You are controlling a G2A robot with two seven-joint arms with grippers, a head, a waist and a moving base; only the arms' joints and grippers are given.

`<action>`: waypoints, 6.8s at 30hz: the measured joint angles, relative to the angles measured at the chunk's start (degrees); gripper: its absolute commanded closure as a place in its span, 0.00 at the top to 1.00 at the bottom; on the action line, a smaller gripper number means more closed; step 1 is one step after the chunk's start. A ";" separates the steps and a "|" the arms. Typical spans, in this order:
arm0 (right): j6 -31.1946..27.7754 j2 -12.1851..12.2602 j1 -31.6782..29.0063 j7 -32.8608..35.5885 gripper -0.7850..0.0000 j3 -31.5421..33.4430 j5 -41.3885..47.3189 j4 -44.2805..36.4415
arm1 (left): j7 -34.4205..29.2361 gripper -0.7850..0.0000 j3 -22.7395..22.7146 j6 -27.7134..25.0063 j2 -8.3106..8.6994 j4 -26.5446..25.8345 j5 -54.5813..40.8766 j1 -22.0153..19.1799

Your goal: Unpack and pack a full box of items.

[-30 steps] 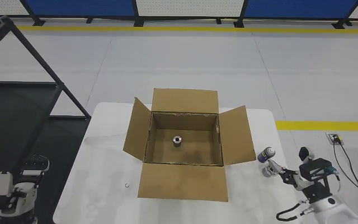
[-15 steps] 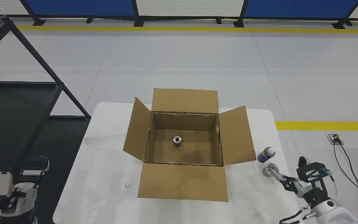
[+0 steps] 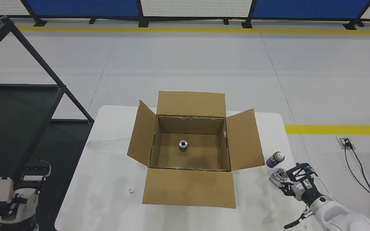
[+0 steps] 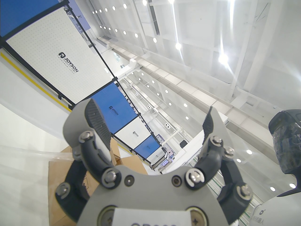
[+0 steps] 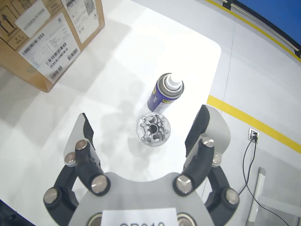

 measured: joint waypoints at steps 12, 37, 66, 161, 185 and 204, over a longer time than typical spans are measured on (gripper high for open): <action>-1.76 0.85 9.17 2.96 0.80 -2.88 -0.75 13.95 | 0.00 1.00 0.00 0.00 0.00 0.00 0.00 0.00; -2.17 2.38 5.00 0.05 0.00 2.15 9.12 4.98 | 0.00 1.00 0.00 0.00 0.00 0.00 0.00 0.00; 4.28 2.37 1.68 4.29 0.00 -11.04 9.75 -27.61 | 0.00 1.00 0.00 0.00 0.00 0.00 0.00 0.00; 25.55 -17.26 57.76 15.06 1.00 -61.15 9.53 47.12 | 0.00 1.00 0.00 0.00 0.00 0.00 0.00 0.00; 28.42 -6.33 11.41 0.95 1.00 -24.71 -8.61 -14.50 | 0.00 1.00 0.00 0.00 0.00 0.00 0.00 0.00; 17.40 -4.47 1.37 -3.62 1.00 -2.67 7.57 -1.03 | 0.00 1.00 0.00 0.00 0.00 0.00 0.00 0.00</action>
